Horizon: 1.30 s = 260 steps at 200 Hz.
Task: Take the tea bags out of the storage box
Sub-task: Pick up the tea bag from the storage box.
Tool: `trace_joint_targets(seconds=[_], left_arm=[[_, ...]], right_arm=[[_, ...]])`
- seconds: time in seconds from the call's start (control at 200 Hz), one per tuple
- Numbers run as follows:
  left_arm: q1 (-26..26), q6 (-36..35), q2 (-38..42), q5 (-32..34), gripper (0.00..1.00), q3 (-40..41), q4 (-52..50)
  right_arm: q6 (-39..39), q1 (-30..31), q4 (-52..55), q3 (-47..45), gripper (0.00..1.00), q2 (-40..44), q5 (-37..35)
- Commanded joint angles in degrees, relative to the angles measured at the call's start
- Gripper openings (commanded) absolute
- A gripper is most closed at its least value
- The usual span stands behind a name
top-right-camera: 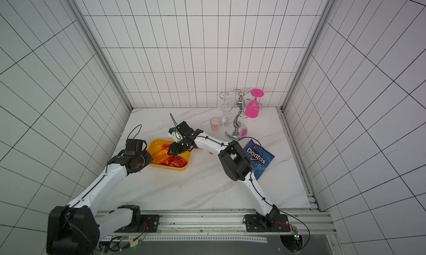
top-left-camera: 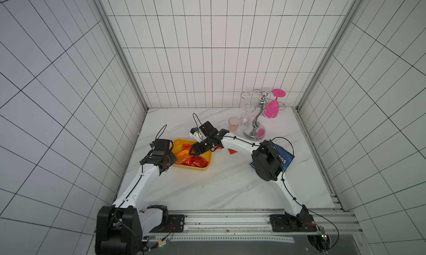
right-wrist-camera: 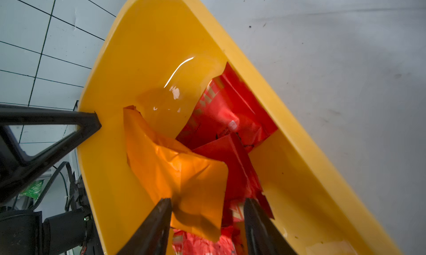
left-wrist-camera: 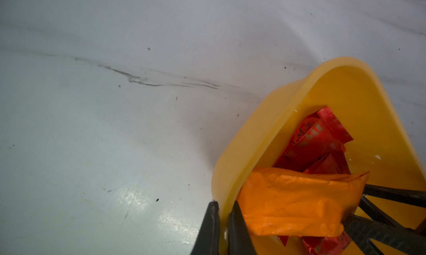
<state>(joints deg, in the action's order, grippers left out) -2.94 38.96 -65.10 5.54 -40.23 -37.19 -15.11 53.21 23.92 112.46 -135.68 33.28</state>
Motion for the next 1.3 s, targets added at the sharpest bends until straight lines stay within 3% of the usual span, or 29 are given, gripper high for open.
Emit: trace_joint_targets(seconds=[0.0,0.26,0.39,0.55,0.79,1.005,1.294], left_arm=[[-0.2,-0.7,0.5,0.8,0.0,0.3,1.5],[-0.2,-0.7,0.3,0.6,0.0,0.1,1.5],[-0.2,-0.7,0.3,0.6,0.0,0.2,1.6],[-0.2,-0.7,0.2,0.8,0.0,0.1,1.5],[-0.1,0.2,0.3,2.4,0.0,0.1,1.0],[-0.1,0.3,0.4,2.7,0.0,-0.1,1.0],[0.3,0.4,0.8,2.9,0.0,0.0,1.1]], right_arm=[[-0.5,-0.2,0.6,4.3,0.43,-1.5,3.5],[-3.5,0.3,-1.0,5.5,0.34,-3.3,7.6],[-3.3,0.3,-1.0,5.3,0.22,-2.3,6.7],[-3.6,0.2,-1.2,5.2,0.0,-0.5,6.9],[-1.0,-0.8,0.5,1.7,0.0,9.2,0.6],[-0.8,-6.1,-1.4,-15.2,0.0,28.9,-2.7],[-3.7,-19.3,-4.0,-44.0,0.0,54.2,-6.4]])
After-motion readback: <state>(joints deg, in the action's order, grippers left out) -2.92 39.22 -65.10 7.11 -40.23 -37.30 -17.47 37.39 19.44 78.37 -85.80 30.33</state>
